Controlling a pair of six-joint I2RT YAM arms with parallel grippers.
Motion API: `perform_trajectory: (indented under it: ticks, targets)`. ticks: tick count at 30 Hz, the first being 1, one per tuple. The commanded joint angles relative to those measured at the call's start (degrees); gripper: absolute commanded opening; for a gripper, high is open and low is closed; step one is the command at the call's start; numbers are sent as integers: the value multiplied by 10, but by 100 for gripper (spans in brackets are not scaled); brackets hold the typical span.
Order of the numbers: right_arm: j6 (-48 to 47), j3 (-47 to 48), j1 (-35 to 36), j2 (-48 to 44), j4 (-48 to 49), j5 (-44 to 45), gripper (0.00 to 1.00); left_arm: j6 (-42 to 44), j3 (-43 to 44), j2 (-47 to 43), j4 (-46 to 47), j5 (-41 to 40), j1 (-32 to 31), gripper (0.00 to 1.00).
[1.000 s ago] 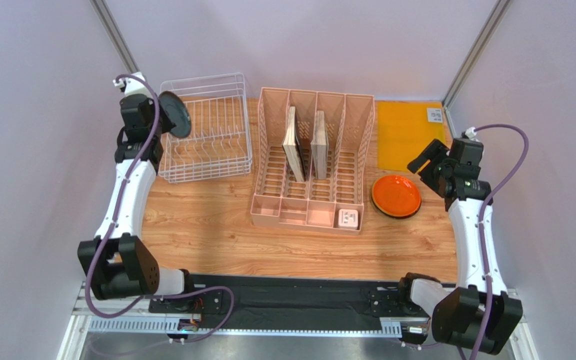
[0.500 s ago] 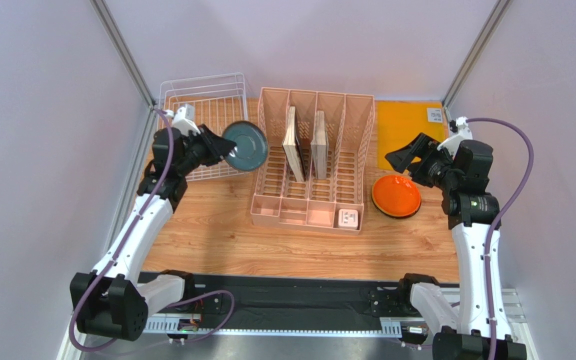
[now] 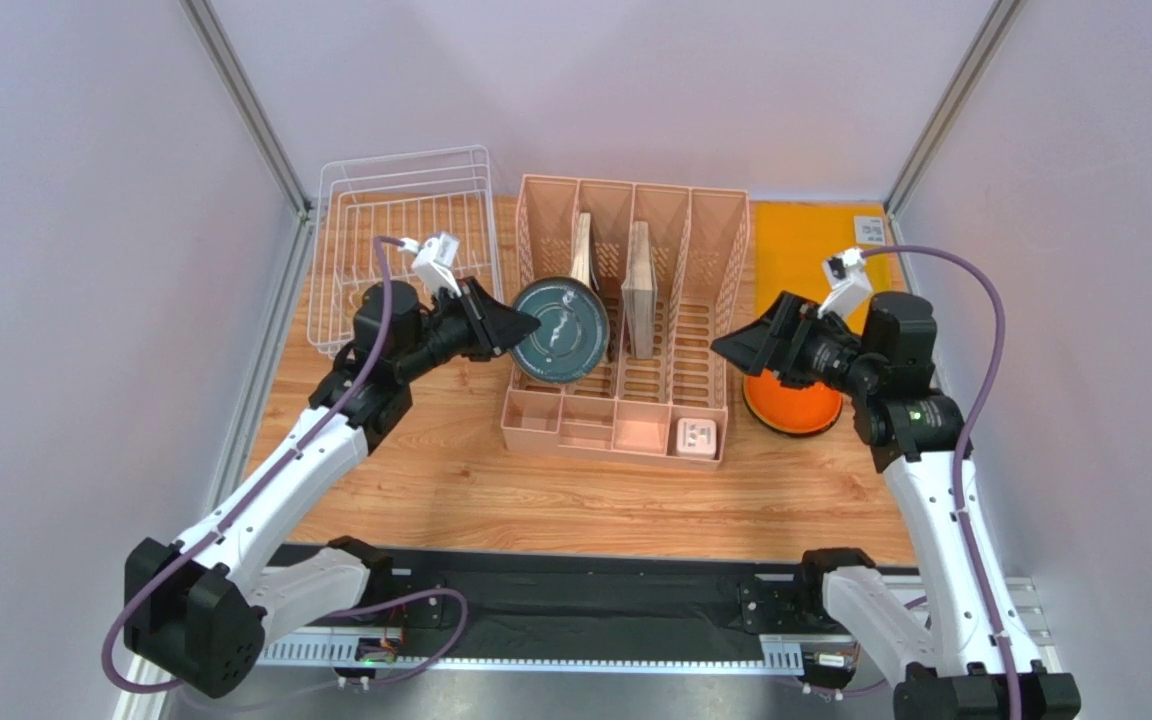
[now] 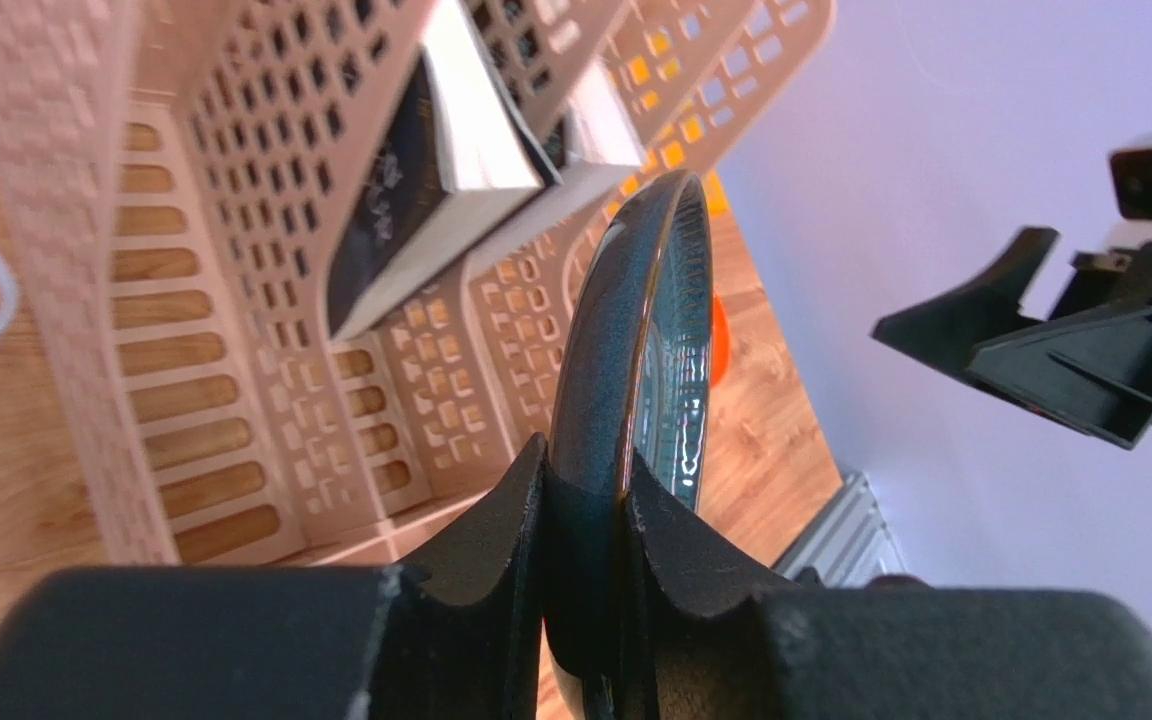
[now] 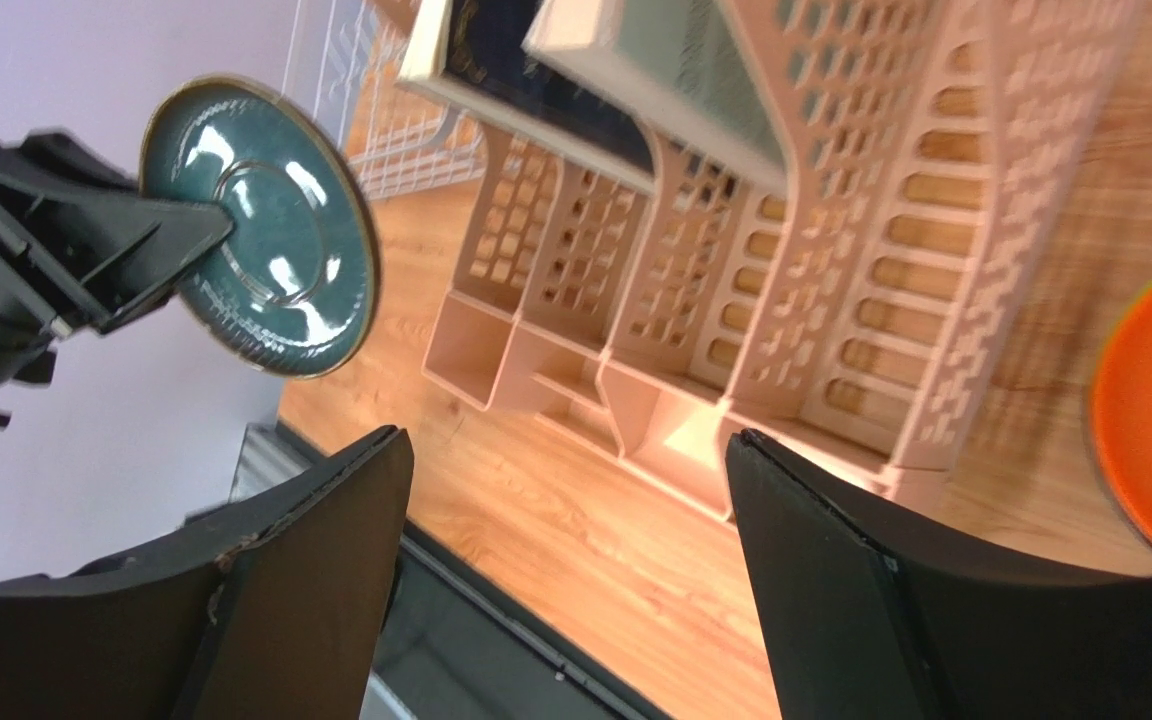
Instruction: Unload the plates from the dish rack
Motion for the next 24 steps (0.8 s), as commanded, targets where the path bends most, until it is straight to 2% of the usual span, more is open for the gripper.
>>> perform_trajectory:
  ticks: [1, 9, 20, 24]
  targets:
    - [21, -6, 64, 12, 64, -2, 83, -23, 8, 8, 79, -6, -57, 0]
    - [52, -19, 116, 58, 133, -13, 83, -29, 58, 84, 114, -22, -128, 0]
    - [46, -37, 152, 110, 166, -16, 80, -44, 89, 115, 146, 9, -161, 0]
    - [52, -62, 156, 110, 224, -56, 78, -48, 97, 127, 145, 39, -164, 0]
